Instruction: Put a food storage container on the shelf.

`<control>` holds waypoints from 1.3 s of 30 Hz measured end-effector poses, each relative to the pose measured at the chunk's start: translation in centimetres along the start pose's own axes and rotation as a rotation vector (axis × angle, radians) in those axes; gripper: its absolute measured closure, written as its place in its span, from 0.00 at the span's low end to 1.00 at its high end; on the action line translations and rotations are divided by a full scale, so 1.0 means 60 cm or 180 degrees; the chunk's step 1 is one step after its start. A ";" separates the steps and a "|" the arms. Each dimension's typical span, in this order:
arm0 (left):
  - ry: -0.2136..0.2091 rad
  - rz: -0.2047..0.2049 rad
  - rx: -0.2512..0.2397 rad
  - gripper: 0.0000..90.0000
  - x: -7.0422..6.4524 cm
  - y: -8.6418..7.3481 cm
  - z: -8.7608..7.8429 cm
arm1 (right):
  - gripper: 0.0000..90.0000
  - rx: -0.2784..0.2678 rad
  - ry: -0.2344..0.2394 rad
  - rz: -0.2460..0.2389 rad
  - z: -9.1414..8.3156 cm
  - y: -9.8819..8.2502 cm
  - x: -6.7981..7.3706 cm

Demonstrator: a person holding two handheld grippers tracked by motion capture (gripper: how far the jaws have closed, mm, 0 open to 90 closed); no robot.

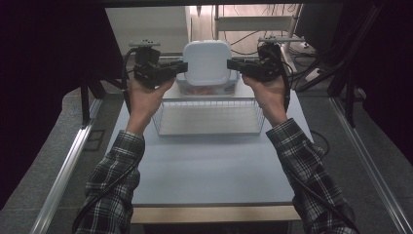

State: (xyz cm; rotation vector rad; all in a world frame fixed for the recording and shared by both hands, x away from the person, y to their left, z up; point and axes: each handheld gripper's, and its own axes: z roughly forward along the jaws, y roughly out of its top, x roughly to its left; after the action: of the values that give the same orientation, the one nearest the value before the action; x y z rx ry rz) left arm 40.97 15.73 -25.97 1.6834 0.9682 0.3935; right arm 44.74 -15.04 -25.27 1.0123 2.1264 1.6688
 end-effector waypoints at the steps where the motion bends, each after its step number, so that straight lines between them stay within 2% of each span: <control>1: -0.0001 0.0008 -0.0012 0.85 0.000 0.000 0.001 | 0.83 0.0000 -0.0020 -0.0007 0.002 0.001 0.000; 6: 0.0085 0.0125 -0.0016 0.80 -0.003 0.001 0.009 | 0.76 0.0026 -0.0085 -0.0081 0.010 0.003 0.002; 13: 0.0141 0.0159 -0.0026 0.71 0.002 -0.005 0.018 | 0.72 0.0062 -0.0127 -0.0145 0.021 0.003 0.004; 18: 0.0149 0.0139 -0.0014 0.67 0.009 -0.005 0.027 | 0.71 0.0121 -0.0150 -0.0153 0.029 0.001 0.002; 23: 0.0099 0.0043 -0.0028 0.65 0.019 0.002 0.034 | 0.67 0.0150 -0.0116 -0.0087 0.036 0.005 -0.005; 27: 0.0217 0.0051 -0.0046 0.58 0.021 0.008 0.037 | 0.63 0.0163 -0.0136 -0.0072 0.039 0.011 -0.006; 32: 0.0269 0.0048 -0.0104 0.52 0.025 0.007 0.041 | 0.54 0.0151 -0.0239 -0.0107 0.044 0.015 -0.005; 39: 0.0364 0.0028 -0.0103 0.49 0.031 0.020 0.050 | 0.52 0.0104 -0.0268 -0.0078 0.050 0.021 -0.011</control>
State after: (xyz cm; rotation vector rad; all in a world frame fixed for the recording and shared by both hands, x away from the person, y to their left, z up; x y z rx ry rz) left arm 44.64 15.12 -26.29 1.6506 1.0330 0.5134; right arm 47.42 -13.08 -25.17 1.0425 2.1099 1.5567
